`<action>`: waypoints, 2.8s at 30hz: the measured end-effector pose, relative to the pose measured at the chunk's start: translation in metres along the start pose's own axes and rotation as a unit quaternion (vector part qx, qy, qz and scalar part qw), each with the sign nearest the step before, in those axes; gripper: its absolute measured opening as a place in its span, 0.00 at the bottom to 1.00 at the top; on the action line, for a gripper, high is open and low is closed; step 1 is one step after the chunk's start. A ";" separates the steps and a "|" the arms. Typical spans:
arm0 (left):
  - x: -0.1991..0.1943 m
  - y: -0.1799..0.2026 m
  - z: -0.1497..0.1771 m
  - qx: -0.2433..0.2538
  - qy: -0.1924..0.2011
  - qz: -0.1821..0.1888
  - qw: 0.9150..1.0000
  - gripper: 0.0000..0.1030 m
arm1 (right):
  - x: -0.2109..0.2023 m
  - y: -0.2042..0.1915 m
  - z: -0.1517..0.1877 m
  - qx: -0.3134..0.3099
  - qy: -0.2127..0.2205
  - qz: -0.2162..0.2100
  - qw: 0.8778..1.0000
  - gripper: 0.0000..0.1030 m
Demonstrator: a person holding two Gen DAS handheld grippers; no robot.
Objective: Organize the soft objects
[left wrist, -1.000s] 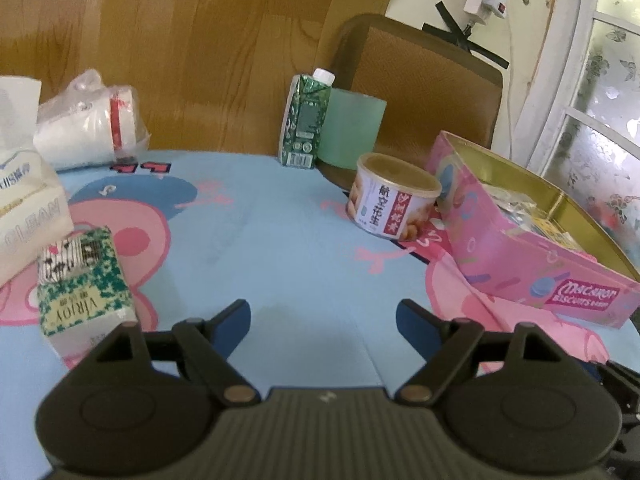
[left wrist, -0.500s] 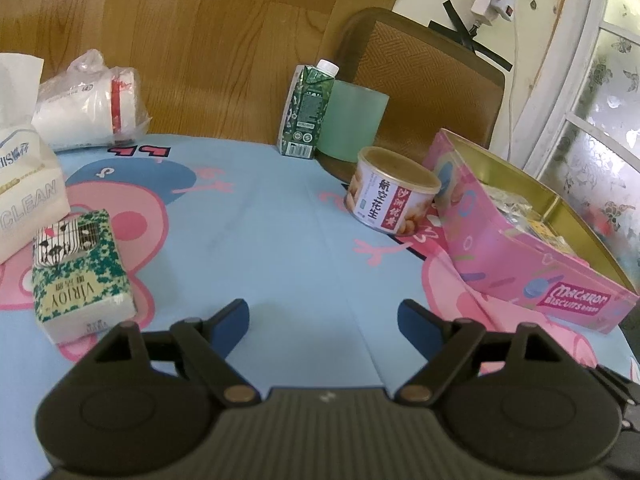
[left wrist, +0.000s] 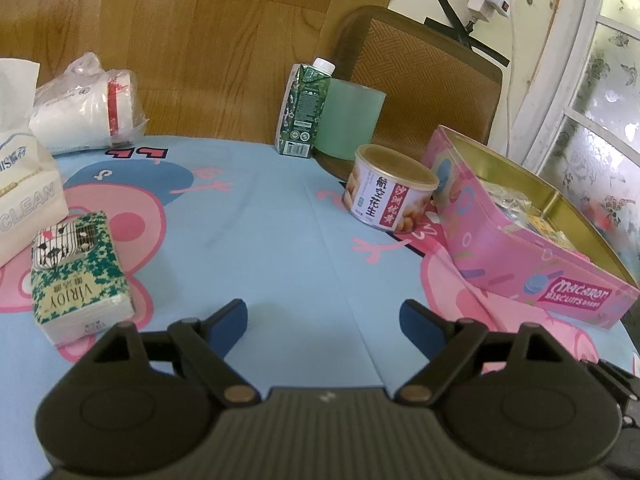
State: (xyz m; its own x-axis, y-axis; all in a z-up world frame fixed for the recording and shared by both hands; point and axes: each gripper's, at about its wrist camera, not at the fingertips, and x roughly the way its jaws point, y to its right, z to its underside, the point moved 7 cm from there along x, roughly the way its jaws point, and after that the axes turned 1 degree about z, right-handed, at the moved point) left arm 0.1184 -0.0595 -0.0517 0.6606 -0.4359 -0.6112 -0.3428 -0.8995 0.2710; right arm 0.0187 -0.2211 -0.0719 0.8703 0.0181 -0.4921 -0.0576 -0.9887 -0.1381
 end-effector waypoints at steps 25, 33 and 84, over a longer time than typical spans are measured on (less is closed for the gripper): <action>0.000 0.000 0.001 -0.012 -0.002 0.007 1.000 0.86 | 0.000 -0.001 0.000 0.002 0.001 0.000 1.000 0.74; 0.000 0.000 0.001 -0.009 -0.002 0.006 1.000 0.87 | -0.001 -0.001 0.001 0.004 0.001 0.000 1.000 0.74; -0.002 0.004 0.001 -0.015 -0.004 0.027 1.000 0.88 | 0.000 0.001 0.000 0.008 0.003 -0.004 1.000 0.74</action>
State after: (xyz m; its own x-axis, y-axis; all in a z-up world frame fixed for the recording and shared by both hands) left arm 0.1146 -0.0623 -0.0499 0.6360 -0.4842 -0.6009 -0.3582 -0.8749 0.3259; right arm 0.0185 -0.2216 -0.0724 0.8737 0.0255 -0.4858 -0.0580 -0.9861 -0.1560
